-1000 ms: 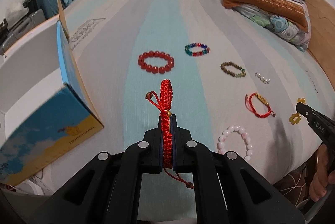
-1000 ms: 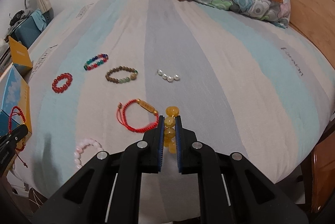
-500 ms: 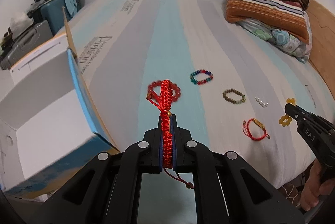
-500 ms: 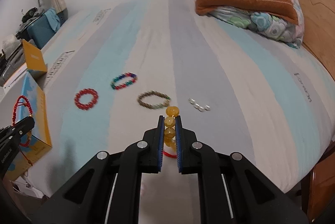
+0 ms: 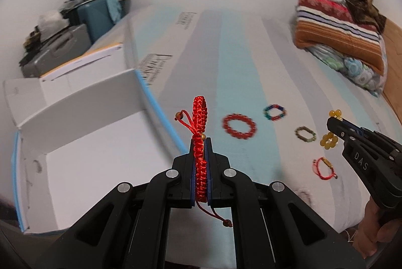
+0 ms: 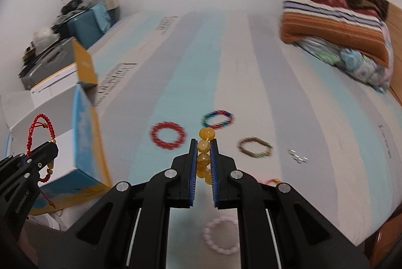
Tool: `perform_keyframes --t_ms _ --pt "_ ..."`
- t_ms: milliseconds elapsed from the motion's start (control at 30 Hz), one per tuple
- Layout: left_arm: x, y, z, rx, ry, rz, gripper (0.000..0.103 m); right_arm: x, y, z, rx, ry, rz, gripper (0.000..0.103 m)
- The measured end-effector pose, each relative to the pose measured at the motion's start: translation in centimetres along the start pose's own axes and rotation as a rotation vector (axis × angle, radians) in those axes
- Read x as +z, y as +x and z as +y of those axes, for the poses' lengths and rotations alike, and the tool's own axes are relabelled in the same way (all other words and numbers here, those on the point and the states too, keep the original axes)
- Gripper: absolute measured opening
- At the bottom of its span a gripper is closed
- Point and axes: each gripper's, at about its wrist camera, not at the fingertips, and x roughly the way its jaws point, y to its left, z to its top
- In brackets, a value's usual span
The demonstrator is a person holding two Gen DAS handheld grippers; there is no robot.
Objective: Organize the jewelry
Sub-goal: 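Carry both held bracelets over the white cardboard box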
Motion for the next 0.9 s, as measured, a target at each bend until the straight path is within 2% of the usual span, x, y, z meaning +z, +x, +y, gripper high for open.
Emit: perform_keyframes --t_ms 367,500,700,800,900 --pt "-1.0 -2.3 7.9 0.099 -0.093 -0.024 0.005 1.7 -0.4 11.2 0.115 -0.144 -0.023 0.009" --pt "-1.6 -2.8 10.9 0.130 -0.125 -0.024 0.005 1.5 -0.7 14.9 0.216 -0.173 -0.017 0.009" --pt "-2.8 -2.8 15.2 0.182 -0.187 0.000 0.005 0.7 -0.2 20.4 0.264 -0.245 -0.017 0.009" --pt "-3.7 -2.5 17.2 0.227 -0.219 0.023 0.005 0.0 0.0 22.3 0.283 -0.273 -0.010 0.009" --pt "-4.5 -2.1 18.7 0.239 -0.245 0.045 0.005 -0.7 0.3 24.2 0.308 -0.303 -0.005 0.009"
